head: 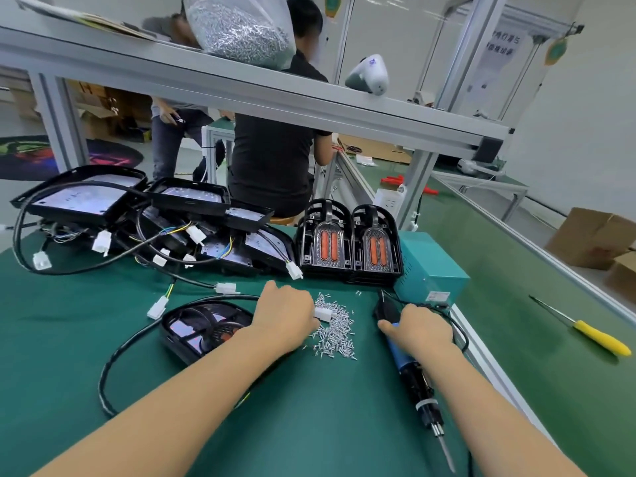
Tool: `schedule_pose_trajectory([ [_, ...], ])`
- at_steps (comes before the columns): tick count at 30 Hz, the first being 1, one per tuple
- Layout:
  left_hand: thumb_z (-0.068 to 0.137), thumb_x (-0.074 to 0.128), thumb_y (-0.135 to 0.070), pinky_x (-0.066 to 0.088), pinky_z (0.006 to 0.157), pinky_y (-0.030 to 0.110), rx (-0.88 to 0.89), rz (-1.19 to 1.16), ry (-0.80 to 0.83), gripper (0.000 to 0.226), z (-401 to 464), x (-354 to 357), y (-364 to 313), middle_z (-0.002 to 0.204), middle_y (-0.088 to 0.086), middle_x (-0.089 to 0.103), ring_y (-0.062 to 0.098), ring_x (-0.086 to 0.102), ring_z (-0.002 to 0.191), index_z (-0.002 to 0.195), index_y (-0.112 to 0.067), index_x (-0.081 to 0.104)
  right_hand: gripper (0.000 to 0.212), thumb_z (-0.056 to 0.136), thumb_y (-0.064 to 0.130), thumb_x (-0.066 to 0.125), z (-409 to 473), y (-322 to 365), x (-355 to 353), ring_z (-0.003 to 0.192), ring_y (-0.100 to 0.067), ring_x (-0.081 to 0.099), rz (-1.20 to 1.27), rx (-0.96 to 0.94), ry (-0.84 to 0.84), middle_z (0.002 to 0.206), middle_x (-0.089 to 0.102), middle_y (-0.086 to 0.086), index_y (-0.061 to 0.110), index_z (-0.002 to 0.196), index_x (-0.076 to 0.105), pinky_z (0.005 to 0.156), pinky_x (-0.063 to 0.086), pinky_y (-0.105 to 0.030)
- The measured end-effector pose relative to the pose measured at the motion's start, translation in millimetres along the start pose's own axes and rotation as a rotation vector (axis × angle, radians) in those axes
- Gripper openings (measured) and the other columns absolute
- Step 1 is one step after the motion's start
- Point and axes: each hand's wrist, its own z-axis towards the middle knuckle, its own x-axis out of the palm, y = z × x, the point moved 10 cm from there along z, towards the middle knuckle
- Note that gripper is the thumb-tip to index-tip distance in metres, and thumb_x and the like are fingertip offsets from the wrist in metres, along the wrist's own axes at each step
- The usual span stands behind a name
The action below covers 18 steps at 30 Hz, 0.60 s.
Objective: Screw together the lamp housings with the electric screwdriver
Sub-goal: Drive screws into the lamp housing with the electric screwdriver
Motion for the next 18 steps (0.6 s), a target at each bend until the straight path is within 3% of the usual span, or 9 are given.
schedule_pose_trajectory([
  [3,0.096,0.043,-0.035,0.032,0.074,0.034,-0.068,-0.14,-0.245,0.044,-22,-45,37,0.07,-0.001,0.05,0.023,0.046,0.077,0.056,-0.018,0.041,0.042,0.095,0.056,0.043,-1,0,4,0.089,-0.025,0.057,-0.033,-0.013,0.051,0.108,0.064,-0.005,0.014,0.093,0.053,0.067,0.039,-0.029],
  [6,0.095,0.047,-0.034,0.037,0.062,0.032,-0.281,-0.354,-0.381,0.038,-54,-65,112,0.068,0.0,0.054,0.024,0.053,0.071,0.065,-0.013,0.055,0.051,0.095,0.059,0.041,-9,11,-16,0.111,-0.027,0.056,-0.169,-0.033,-0.091,0.122,0.058,-0.008,0.014,0.114,0.056,0.083,0.043,-0.034],
  [9,0.093,0.051,-0.042,0.036,0.058,0.03,-0.505,-0.378,-0.335,0.039,-93,-55,177,0.063,0.0,0.055,0.025,0.054,0.067,0.066,-0.013,0.055,0.04,0.1,0.045,0.042,-22,64,-38,0.113,-0.028,0.053,-0.072,-0.252,-0.262,0.122,0.055,-0.008,0.013,0.12,0.056,0.087,0.043,-0.035],
  [13,0.089,0.055,-0.044,0.04,0.062,0.031,-0.709,-0.377,-0.253,0.034,-143,-29,219,0.069,-0.001,0.06,0.024,0.057,0.07,0.066,-0.018,0.054,0.031,0.102,0.024,0.041,-41,157,-33,0.11,-0.029,0.053,0.021,-0.605,-0.223,0.117,0.055,-0.01,0.011,0.119,0.062,0.084,0.046,-0.035],
  [18,0.086,0.057,-0.045,0.041,0.064,0.028,-0.782,-0.36,-0.19,0.021,-182,-3,228,0.08,-0.012,0.058,0.016,0.057,0.078,0.078,-0.027,0.049,0.029,0.102,0.019,0.044,-39,213,-7,0.113,-0.032,0.054,-0.062,-0.666,-0.116,0.126,0.052,-0.014,0.007,0.124,0.058,0.083,0.047,-0.038],
])
